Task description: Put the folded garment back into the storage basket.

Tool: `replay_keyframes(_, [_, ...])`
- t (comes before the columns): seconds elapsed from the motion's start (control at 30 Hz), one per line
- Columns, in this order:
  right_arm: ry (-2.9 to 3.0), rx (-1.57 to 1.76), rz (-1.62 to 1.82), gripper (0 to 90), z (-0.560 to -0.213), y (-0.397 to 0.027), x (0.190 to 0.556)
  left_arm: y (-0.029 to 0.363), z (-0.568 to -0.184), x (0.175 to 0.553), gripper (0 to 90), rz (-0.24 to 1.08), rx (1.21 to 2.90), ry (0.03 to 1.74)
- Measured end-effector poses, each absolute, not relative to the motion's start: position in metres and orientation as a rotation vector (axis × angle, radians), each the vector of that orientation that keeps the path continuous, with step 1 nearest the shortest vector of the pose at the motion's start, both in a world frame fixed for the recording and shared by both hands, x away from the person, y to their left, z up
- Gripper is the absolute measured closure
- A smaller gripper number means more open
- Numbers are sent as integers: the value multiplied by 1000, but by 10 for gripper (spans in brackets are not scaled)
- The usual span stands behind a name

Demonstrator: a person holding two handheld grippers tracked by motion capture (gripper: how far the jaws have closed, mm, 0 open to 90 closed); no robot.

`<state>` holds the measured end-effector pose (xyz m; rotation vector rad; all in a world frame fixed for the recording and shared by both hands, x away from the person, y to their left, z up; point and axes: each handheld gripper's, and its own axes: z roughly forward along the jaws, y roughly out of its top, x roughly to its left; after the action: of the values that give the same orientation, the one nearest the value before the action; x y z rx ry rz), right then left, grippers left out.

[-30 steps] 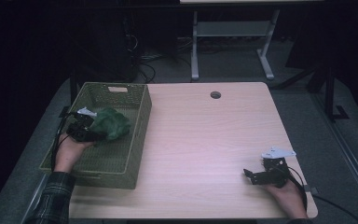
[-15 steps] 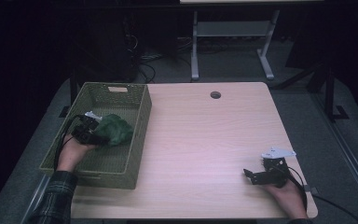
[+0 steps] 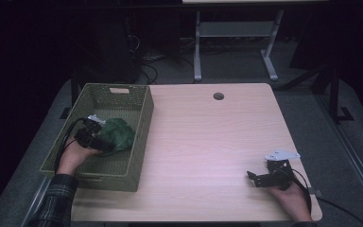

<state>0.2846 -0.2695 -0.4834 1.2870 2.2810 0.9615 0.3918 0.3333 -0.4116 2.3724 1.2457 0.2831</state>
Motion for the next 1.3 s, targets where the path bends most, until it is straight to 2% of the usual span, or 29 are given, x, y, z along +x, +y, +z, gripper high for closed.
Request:
replay_keyframes(0.2, [2281, 1287, 961, 26, -483, -269, 285, 335, -403, 390, 200, 361, 2335, 1230])
replay_keyframes(0.53, [2281, 1287, 961, 26, -483, -269, 285, 331, -381, 386, 142, 424, 2268, 1206])
replay_keyframes(0.87, [2274, 1295, 959, 26, -483, -269, 285, 306, -363, 388, 130, 423, 2209, 1169])
replay_keyframes(1.3, [2271, 1303, 959, 27, -483, -269, 286, 250, -335, 378, 130, 419, 2168, 1009])
